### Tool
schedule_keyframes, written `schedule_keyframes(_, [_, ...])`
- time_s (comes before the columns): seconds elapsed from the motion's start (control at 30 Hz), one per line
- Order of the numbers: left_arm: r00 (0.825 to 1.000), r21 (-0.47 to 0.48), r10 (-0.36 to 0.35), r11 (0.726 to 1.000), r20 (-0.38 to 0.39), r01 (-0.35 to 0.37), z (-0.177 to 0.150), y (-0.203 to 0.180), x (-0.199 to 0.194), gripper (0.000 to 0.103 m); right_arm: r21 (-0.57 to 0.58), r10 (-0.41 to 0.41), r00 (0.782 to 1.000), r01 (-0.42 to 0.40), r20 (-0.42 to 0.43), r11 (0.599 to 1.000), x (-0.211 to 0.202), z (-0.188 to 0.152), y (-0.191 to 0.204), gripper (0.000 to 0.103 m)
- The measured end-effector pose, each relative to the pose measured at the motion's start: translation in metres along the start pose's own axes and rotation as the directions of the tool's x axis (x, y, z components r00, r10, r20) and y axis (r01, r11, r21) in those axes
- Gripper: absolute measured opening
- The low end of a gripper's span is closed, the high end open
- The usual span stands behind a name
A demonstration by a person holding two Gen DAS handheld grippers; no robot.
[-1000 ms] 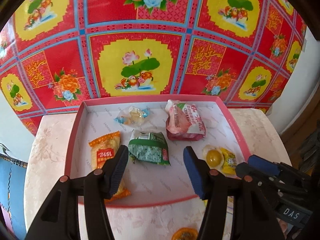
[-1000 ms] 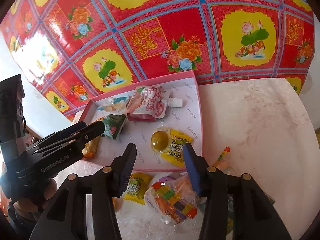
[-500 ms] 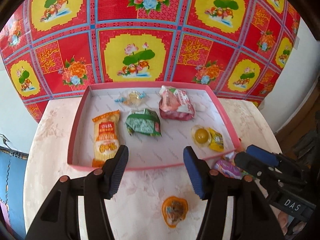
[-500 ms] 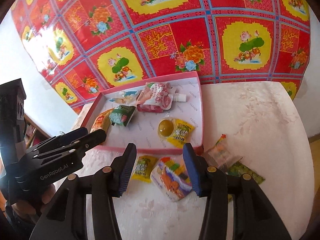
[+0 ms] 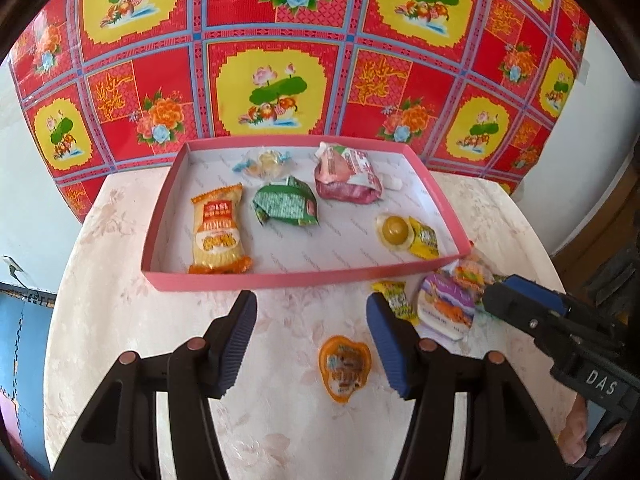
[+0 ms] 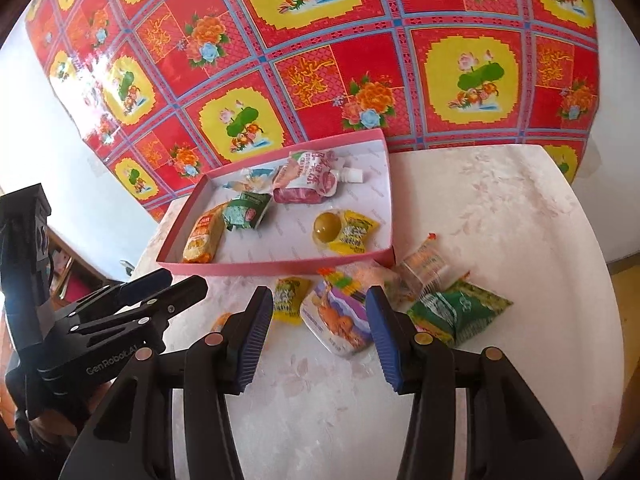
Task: Organize snacks
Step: 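Grasp the orange heart-shaped jelly with the left gripper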
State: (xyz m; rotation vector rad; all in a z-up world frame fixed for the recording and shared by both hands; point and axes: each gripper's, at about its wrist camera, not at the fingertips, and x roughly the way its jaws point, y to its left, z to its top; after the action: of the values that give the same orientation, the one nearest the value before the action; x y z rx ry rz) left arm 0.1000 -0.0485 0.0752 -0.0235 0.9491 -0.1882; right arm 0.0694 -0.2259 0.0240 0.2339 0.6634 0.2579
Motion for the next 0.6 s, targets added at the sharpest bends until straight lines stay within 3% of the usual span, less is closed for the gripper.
schedule_keyframes(0.6, [0.998,0.014,0.008,1.000,-0.068,-0.007,-0.026,-0.008,0.011,0.060,-0.027,0.001,1.000,-0.001,-0.029,1.000,-0.004,-0.020,-0.006,0.050])
